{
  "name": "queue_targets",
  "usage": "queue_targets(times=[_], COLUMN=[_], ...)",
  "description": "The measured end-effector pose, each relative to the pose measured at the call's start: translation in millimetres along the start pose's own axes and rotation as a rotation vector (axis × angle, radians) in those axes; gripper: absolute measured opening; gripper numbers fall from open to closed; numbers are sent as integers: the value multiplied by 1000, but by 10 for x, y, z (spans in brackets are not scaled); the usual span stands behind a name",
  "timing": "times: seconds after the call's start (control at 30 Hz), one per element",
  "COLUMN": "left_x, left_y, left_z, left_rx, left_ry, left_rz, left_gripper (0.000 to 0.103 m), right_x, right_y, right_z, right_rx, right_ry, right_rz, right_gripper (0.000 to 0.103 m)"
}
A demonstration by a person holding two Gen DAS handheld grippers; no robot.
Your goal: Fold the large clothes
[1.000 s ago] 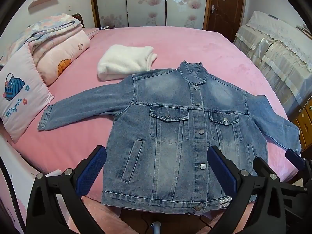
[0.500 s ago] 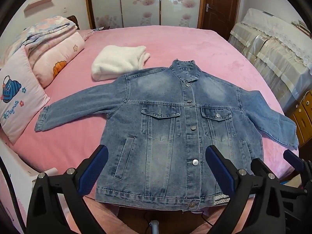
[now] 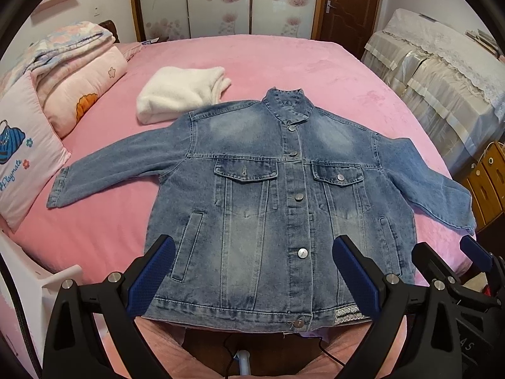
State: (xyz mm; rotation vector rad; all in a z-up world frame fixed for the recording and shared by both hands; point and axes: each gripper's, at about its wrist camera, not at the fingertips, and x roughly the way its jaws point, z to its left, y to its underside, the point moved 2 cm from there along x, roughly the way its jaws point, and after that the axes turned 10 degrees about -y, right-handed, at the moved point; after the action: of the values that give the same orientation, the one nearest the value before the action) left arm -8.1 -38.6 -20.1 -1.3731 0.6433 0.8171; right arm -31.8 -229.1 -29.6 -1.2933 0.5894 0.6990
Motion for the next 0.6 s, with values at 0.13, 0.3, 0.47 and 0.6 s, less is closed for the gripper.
queue_targets(times=[0.13, 0.3, 0.47, 0.6], left_x=[-23, -5, -49, -71], left_y=[-9, -6, -15, -26], left_z=[-8, 23, 33, 42], left_rx=[5, -16, -24, -13], left_ry=[-3, 30, 8, -8], left_rz=[1, 23, 3, -10], left_gripper=[99, 99, 99, 99], right_x=[-15, -36, -35, -26], right_y=[-2, -6, -18, -23], right_z=[12, 22, 16, 31], right_rx=[-6, -12, -18, -23], right_ry=[-1, -3, -3, 5], right_rz=[-4, -12, -15, -4], right_gripper=[101, 101, 101, 101])
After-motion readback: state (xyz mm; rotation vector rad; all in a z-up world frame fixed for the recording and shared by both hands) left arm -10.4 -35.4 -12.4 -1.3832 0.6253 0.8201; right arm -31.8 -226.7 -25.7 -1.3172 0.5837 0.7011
